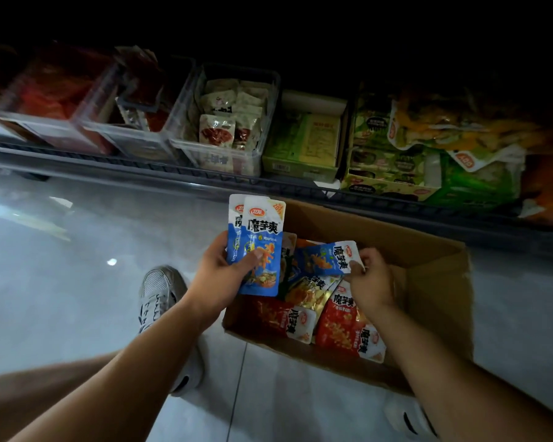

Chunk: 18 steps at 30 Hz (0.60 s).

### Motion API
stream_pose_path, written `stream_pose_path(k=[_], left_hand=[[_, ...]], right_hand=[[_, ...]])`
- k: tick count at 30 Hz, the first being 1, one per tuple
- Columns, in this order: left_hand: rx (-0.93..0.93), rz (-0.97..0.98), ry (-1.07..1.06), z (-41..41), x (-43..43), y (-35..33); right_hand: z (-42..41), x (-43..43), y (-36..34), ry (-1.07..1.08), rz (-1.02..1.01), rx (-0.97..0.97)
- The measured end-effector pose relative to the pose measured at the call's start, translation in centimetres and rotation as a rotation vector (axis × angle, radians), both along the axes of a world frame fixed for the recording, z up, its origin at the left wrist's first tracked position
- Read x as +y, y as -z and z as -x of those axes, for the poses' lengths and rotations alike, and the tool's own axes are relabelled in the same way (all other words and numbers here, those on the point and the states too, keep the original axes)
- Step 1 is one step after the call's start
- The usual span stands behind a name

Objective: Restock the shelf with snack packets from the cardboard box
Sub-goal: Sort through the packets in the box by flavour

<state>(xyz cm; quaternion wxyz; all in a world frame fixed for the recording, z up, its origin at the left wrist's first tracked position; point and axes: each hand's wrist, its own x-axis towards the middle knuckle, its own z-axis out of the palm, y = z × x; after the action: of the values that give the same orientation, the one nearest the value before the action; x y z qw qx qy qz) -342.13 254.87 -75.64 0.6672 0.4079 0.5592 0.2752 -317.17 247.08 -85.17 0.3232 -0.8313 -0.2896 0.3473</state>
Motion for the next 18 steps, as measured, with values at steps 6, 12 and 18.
stream_pose_path(k=[6,12,18], left_hand=[[-0.047,0.003,-0.011,-0.1,-0.3,-0.5],[-0.135,0.037,0.034,-0.9,-1.5,-2.0],[-0.213,0.077,0.172,-0.9,-2.3,-2.7]], right_hand=[[-1.3,0.9,-8.0,-0.187,-0.148,-0.171],[-0.4,3.3,-13.8,-0.325,-0.255,-0.018],[2.4,3.8,-14.8,-0.421,-0.269,0.073]])
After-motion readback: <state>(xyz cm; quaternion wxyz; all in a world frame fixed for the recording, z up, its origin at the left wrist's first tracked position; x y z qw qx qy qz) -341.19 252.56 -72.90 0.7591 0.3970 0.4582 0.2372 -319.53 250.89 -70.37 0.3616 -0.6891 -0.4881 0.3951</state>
